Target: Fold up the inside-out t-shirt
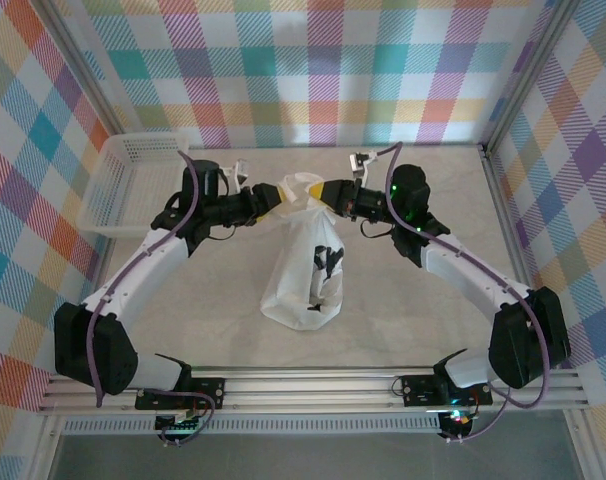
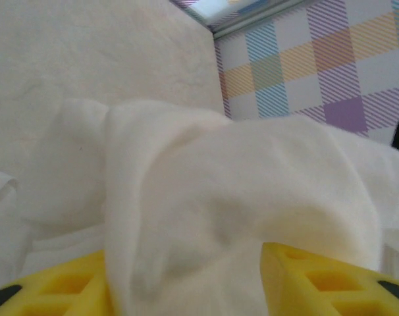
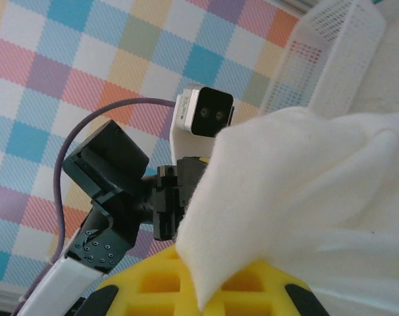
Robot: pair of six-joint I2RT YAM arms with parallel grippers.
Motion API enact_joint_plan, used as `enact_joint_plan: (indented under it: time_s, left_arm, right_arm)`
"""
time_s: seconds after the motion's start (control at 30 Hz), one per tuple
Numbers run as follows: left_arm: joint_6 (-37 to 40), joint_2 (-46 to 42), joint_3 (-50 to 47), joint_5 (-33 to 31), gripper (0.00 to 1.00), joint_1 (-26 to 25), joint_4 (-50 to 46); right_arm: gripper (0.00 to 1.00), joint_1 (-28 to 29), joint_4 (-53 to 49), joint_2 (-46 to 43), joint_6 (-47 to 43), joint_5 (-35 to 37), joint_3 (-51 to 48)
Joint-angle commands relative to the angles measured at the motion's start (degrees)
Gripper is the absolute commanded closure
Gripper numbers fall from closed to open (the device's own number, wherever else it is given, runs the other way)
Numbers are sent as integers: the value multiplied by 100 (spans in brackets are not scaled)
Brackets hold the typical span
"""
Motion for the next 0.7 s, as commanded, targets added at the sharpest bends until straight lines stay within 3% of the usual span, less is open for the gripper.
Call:
enact_joint_plan:
  time_s: [0.0,0.1,0.17,0.33,0.47,0.57,0.67]
  left_arm:
    - [778,-652,488,-201,37,90,-833]
    - [1202,-1055,654,-831,34,206,-1757]
    - [1262,-1215,704,-1166,38,140,-2154]
    - [1500,-1263,699,-2192,54,-734,-2678]
    - [923,-823,514,-1861,60,-824,-2255]
    - [262,-455,177,-1056,43,-832,-1080]
    - [-65,-228,8,-1058,33,-830,-355]
  right_arm:
    - [100,11,438,201,-91,-259,-80]
    - [100,12,-108,321,-550,-450,58]
    - [100,12,-443,334,-794,-452,123]
    - [100,24,-814,366,-1042,-444,223]
    - [100,77,-855,417,-1037,-508,258]
    - [100,124,-902,456,-1045,-558,332]
    - [100,233,-932,474,-1125,-590,377]
